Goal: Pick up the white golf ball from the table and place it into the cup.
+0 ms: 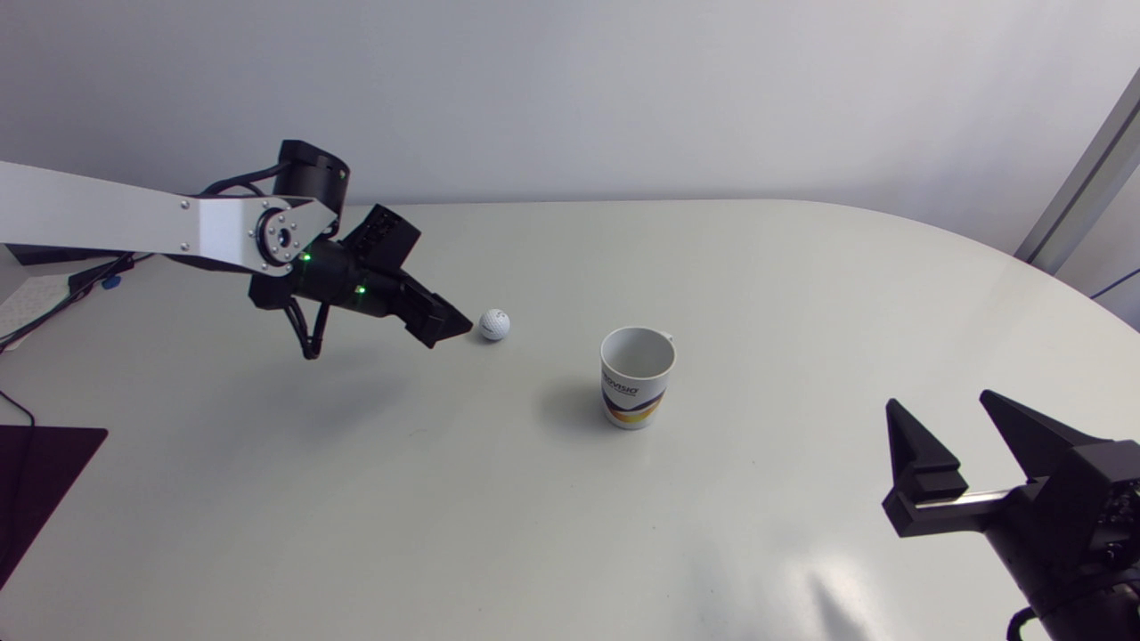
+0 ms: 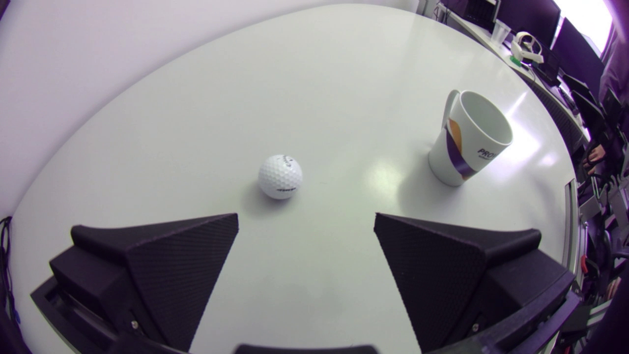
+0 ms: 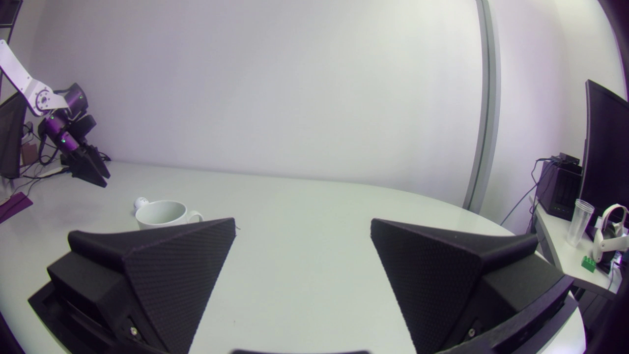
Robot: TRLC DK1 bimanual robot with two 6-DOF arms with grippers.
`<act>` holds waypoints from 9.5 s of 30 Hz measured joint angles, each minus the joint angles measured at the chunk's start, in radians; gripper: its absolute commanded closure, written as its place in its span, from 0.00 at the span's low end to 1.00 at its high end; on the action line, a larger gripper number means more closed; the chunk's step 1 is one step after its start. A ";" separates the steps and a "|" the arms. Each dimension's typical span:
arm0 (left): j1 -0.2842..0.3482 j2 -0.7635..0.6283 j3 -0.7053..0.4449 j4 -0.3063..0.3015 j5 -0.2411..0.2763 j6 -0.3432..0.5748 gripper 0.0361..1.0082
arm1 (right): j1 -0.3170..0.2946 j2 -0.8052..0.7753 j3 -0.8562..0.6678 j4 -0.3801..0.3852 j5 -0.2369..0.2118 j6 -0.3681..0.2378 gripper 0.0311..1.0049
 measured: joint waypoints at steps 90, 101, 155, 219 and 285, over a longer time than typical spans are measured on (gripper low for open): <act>-0.113 0.389 0.375 -0.100 -0.213 -0.061 0.09 | 0.018 0.014 0.000 0.000 0.000 0.000 0.04; -0.113 0.394 0.382 -0.103 -0.213 -0.061 0.19 | 0.018 0.014 0.000 0.000 0.000 0.000 0.04; -0.093 0.278 0.335 -0.141 -0.209 -0.061 0.60 | 0.031 0.027 0.000 0.000 0.000 0.000 0.04; -0.452 0.151 0.219 0.011 0.024 -0.117 0.61 | 0.031 0.027 0.000 -0.001 0.000 0.000 0.04; -0.073 -0.485 -0.306 0.140 -0.269 -0.230 0.02 | 0.031 0.027 0.000 -0.002 0.000 0.000 0.04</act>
